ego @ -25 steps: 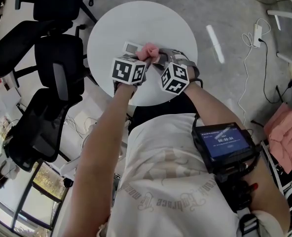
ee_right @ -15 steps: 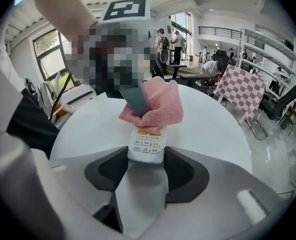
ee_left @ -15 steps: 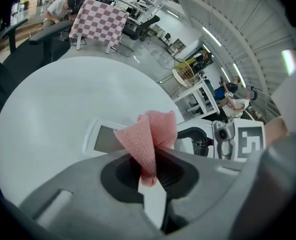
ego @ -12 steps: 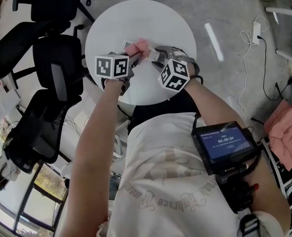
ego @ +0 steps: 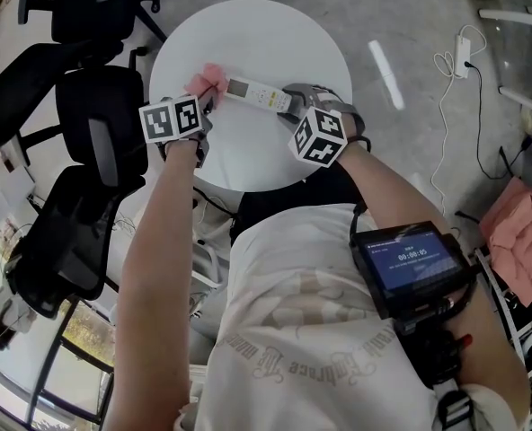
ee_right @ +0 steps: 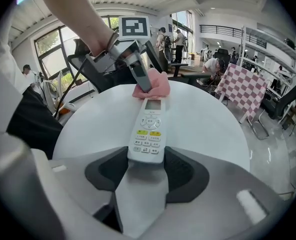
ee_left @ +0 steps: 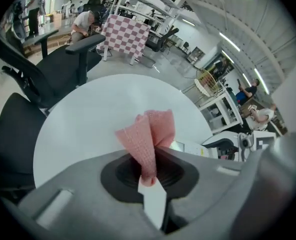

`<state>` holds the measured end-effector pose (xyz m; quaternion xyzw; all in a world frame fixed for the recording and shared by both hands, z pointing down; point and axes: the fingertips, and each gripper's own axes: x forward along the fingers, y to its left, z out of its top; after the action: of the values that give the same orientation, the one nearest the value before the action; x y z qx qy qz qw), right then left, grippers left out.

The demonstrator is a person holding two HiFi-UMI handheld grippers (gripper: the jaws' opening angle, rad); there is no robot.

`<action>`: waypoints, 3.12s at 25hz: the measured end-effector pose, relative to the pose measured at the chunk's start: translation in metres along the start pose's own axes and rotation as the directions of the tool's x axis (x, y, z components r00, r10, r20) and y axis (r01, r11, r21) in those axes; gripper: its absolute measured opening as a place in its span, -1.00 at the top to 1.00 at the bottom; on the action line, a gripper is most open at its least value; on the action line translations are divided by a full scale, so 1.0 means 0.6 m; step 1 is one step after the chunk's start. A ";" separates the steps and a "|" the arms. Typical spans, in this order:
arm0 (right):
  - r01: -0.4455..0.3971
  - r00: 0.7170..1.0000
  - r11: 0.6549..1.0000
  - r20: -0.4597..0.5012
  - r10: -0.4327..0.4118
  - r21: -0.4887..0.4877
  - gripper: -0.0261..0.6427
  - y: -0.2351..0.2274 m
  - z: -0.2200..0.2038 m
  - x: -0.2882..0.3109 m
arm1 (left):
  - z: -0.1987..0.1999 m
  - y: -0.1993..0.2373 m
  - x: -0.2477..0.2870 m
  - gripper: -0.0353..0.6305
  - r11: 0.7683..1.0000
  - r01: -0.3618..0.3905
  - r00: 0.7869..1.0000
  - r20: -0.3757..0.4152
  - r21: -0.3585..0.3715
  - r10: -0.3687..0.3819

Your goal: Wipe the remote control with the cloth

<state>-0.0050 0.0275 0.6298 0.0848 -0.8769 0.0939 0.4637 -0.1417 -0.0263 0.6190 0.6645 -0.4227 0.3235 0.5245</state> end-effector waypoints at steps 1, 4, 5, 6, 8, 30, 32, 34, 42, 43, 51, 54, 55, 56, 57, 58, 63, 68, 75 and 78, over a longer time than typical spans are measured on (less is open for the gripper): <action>-0.002 1.000 1.000 -0.002 0.002 -0.003 0.22 0.001 -0.001 0.000 | -0.002 0.001 0.001 0.76 1.000 -0.010 1.000 -0.008 0.021 0.011; -0.004 1.000 1.000 -0.007 0.004 -0.010 0.22 0.002 -0.002 0.000 | -0.003 -0.008 0.005 0.76 0.993 -0.049 0.998 -0.019 0.106 0.051; -0.004 1.000 1.000 -0.008 0.004 -0.012 0.22 0.002 -0.002 0.000 | -0.002 -0.011 0.007 0.76 0.986 -0.073 0.997 -0.022 0.151 0.077; -0.003 1.000 1.000 -0.010 0.003 -0.016 0.22 0.002 -0.002 0.000 | -0.003 -0.013 0.008 0.76 0.973 -0.099 0.994 -0.026 0.207 0.107; 0.000 1.000 1.000 -0.014 0.000 -0.025 0.22 0.001 -0.003 0.000 | -0.004 -0.022 0.010 0.78 0.934 -0.141 0.986 -0.040 0.328 0.163; 0.010 1.000 0.999 -0.026 -0.010 -0.034 0.22 -0.004 0.004 0.000 | -0.079 -0.265 0.061 0.80 0.864 0.210 0.972 -0.196 0.458 -0.132; 0.009 0.999 0.999 -0.031 -0.011 -0.043 0.22 -0.003 0.002 0.001 | -0.083 -0.272 0.066 0.80 0.863 0.234 0.965 -0.213 0.447 -0.151; 0.010 0.999 0.999 -0.032 -0.011 -0.045 0.22 -0.003 -0.001 0.000 | -0.083 -0.268 0.067 0.80 0.877 0.247 0.962 -0.216 0.413 -0.169; 0.011 0.999 0.999 -0.042 -0.013 -0.042 0.22 -0.016 -0.015 -0.007 | -0.050 -0.161 0.043 0.78 0.982 0.088 0.996 -0.042 0.169 -0.082; 0.011 0.999 0.999 -0.046 -0.013 -0.044 0.22 -0.018 -0.020 -0.009 | -0.050 -0.146 0.038 0.78 0.986 0.072 0.997 -0.023 0.148 -0.069; 0.006 0.997 0.999 -0.081 -0.009 -0.036 0.16 -0.031 -0.033 -0.013 | -0.052 -0.128 -0.002 0.79 0.989 0.132 0.981 0.133 0.067 -0.140; 0.011 0.996 0.999 -0.088 -0.016 -0.051 0.09 -0.031 -0.033 -0.019 | -0.078 -0.140 -0.002 0.78 0.988 0.152 0.972 0.180 0.021 -0.153; 0.009 0.996 0.998 -0.092 -0.015 -0.063 0.09 -0.030 -0.034 -0.020 | -0.092 -0.146 -0.001 0.78 0.988 0.156 0.969 0.196 -0.003 -0.152; 0.006 0.995 0.997 -0.099 -0.013 -0.077 0.10 -0.031 -0.035 -0.021 | -0.105 -0.152 -0.001 0.78 0.987 0.158 0.966 0.213 -0.029 -0.149; 0.004 0.994 0.996 -0.109 -0.013 -0.091 0.11 -0.033 -0.034 -0.021 | -0.116 -0.157 -0.003 0.78 0.986 0.161 0.963 0.229 -0.053 -0.145; 0.003 0.992 0.995 -0.124 -0.016 -0.103 0.11 -0.037 -0.033 -0.020 | -0.125 -0.160 -0.007 0.78 0.984 0.163 0.960 0.242 -0.071 -0.142; -0.002 0.965 0.994 -0.260 -0.026 -0.107 0.10 -0.064 -0.040 -0.009 | -0.151 -0.166 -0.036 0.78 0.973 0.176 0.948 0.292 -0.147 -0.128; 0.005 0.934 0.997 -0.356 -0.030 -0.073 0.15 -0.082 -0.051 -0.005 | -0.175 -0.157 -0.052 0.78 0.964 0.171 0.944 0.312 -0.204 -0.102; -0.013 0.923 0.998 -0.385 -0.014 -0.069 0.17 -0.109 -0.053 0.001 | -0.167 -0.165 -0.049 0.78 0.953 0.198 0.934 0.340 -0.228 -0.113; -0.029 0.930 0.989 -0.358 0.080 0.148 0.18 -0.101 -0.078 -0.005 | -0.172 -0.172 -0.048 0.78 0.940 0.231 0.927 0.350 -0.252 -0.134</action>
<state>0.0481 -0.0194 0.6582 0.0740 -0.7694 0.1823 0.6077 -0.0597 0.0898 0.5749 0.6620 -0.4822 0.0925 0.5663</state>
